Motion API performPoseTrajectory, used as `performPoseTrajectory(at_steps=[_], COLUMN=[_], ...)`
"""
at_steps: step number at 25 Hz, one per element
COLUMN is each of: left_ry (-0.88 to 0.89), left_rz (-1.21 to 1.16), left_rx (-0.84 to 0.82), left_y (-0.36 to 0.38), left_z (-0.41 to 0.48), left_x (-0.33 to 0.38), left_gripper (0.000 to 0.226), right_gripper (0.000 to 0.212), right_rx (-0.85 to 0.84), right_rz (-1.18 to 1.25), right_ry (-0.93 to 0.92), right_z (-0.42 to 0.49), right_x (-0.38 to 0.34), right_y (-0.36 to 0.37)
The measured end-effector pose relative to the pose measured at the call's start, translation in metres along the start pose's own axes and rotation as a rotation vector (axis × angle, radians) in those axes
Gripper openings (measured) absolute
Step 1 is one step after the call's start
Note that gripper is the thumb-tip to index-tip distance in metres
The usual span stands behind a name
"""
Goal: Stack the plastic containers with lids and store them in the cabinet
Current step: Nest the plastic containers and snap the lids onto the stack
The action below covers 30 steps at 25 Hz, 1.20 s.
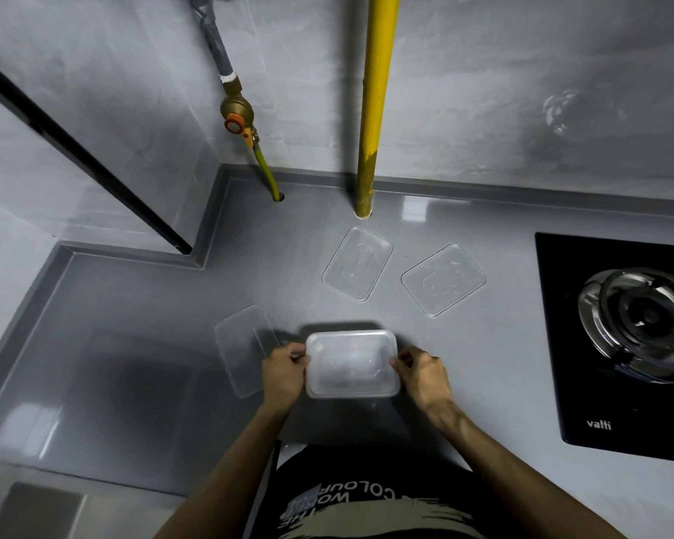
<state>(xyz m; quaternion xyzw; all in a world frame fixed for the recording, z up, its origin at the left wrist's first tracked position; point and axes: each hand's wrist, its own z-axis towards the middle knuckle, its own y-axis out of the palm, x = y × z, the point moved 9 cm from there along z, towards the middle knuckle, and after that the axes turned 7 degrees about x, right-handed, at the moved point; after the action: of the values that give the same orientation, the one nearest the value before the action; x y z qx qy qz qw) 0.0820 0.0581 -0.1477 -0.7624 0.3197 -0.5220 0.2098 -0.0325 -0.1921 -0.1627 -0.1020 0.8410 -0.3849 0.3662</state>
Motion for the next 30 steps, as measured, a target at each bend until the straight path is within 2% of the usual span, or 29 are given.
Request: performPoseTrajectory(at_steps=[3, 5, 7, 8, 10, 13, 19, 23, 27, 30], left_ry=[-0.062, -0.153, -0.333, -0.418, -0.513, -0.562, -0.583, -0.571, -0.479, -0.311], left_rz=[-0.027, 0.032, 0.178, 0.222, 0.21, 0.265, 0.239, 0.014, -0.183, -0.252], left_rx=[-0.054, 0.06, 0.23, 0.255, 0.214, 0.196, 0.178, 0.225, 0.284, 0.367], left_y=[-0.004, -0.024, -0.054, -0.065, -0.069, -0.068, -0.062, -0.064, -0.077, -0.103], left_z=[0.004, 0.008, 0.008, 0.005, 0.002, 0.0, 0.008, 0.016, 0.032, 0.041], left_x=[-0.007, -0.022, -0.052, -0.064, -0.075, -0.07, -0.075, -0.092, -0.092, -0.074], left_gripper=[0.02, 0.029, 0.061, 0.077, 0.092, 0.099, 0.099, 0.087, 0.032, 0.009], right_gripper=[0.031, 0.035, 0.042, 0.045, 0.048, 0.05, 0.045, 0.035, 0.017, 0.009], right_rx=[-0.033, -0.009, 0.057, 0.086, 0.125, 0.136, 0.156, 0.19, 0.188, 0.107], right_rz=[-0.003, -0.008, -0.019, -0.027, -0.04, -0.057, -0.06, -0.036, 0.025, 0.159], right_ry=[0.013, 0.019, 0.011, -0.002, -0.041, -0.081, -0.099, -0.088, -0.083, -0.072], right_z=[0.002, 0.001, -0.002, -0.004, -0.008, -0.01, -0.012, -0.012, -0.007, 0.0], right_x=[0.003, 0.002, -0.002, -0.006, -0.012, -0.019, -0.018, -0.018, -0.022, -0.029], right_y=[0.002, -0.001, -0.007, -0.009, -0.012, -0.015, -0.021, -0.026, -0.029, -0.027])
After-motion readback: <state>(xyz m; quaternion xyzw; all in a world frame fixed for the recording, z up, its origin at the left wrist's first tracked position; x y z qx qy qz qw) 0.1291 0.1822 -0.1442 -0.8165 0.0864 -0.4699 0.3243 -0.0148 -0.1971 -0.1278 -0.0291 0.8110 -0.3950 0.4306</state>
